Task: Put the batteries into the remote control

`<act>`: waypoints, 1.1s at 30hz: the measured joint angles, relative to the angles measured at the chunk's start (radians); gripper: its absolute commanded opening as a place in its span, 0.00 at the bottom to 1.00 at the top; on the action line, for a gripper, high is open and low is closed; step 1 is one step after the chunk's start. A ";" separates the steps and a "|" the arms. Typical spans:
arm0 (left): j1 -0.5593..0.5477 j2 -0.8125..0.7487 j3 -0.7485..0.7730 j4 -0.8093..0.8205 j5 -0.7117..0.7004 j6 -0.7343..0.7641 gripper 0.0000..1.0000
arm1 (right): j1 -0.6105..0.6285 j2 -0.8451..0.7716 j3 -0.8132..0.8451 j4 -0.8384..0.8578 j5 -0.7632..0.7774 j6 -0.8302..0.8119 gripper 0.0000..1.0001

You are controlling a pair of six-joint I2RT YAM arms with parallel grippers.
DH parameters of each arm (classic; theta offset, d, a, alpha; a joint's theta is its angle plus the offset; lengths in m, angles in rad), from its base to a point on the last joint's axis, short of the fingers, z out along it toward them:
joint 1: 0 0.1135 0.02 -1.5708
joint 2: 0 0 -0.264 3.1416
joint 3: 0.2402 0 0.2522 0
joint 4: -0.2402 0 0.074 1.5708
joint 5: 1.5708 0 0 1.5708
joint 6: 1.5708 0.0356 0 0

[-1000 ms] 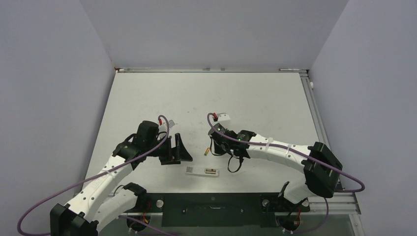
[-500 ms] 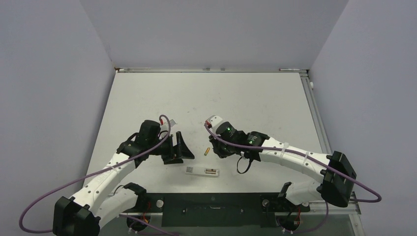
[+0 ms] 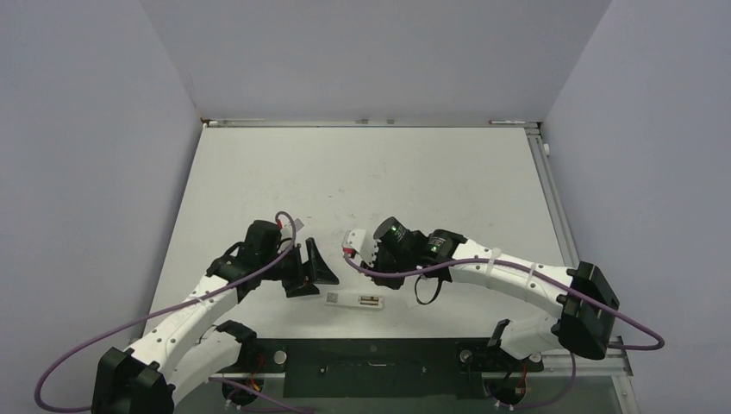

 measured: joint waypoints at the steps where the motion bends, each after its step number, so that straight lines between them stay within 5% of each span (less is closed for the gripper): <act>1: 0.001 -0.002 -0.004 0.001 -0.002 -0.004 0.75 | 0.003 0.006 0.001 -0.006 -0.010 -0.030 0.08; 14: 0.009 -0.010 -0.041 0.020 -0.024 -0.040 0.75 | 0.022 0.143 0.022 -0.027 -0.078 -0.237 0.09; 33: 0.038 -0.002 -0.041 0.019 -0.026 -0.036 0.75 | 0.052 0.230 0.027 0.028 -0.111 -0.241 0.08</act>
